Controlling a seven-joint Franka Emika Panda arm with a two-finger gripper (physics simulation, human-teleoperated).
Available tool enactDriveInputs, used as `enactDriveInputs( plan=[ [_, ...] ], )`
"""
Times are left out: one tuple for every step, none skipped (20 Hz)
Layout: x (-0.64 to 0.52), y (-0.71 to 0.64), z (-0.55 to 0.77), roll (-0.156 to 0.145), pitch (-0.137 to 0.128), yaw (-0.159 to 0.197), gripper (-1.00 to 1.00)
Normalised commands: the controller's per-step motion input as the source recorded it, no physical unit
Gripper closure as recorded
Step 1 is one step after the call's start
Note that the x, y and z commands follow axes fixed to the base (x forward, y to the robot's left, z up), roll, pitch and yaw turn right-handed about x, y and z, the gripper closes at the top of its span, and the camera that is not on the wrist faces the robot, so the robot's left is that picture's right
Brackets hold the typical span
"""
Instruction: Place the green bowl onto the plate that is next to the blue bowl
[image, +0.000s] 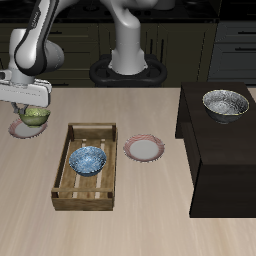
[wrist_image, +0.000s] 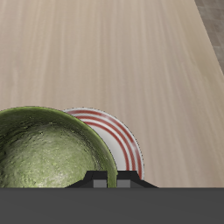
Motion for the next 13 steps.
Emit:
enactDriveInputs(
  plan=[
    [0.14,-0.11,-0.2,-0.042,0.031,-0.005,1.0],
    [0.04,-0.02,-0.17,-0.025,0.015,0.043,1.0],
    [0.12,-0.04,-0.27,0.018,0.042,0.012,1.0],
    [0.11,-0.06,-0.31,-0.032,0.011,0.015,1.0],
    [0.16,-0.06,-0.21,-0.007,0.088,-0.038,1.0],
    [0.07,-0.02,-0.11,-0.044,0.024,0.015,1.0],
    [0.09,-0.07,-0.36,-0.067,0.111,-0.066,1.0],
    [-0.06,0.09,-0.06,0.054,-0.004,0.03,-1.0],
    [-0.18,0.09,0.02,-0.027,0.03,0.043,-1.0],
    [0.06,0.03,-0.06,0.009,0.005,-0.03,-1.0],
    [-0.04,0.06,-0.07,0.039,0.022,0.0,-1.0],
    [-0.05,0.04,-0.07,0.0,0.044,-0.047,-1.0],
    [-0.03,0.1,0.04,0.033,-0.007,0.054,-1.0]
  ],
)
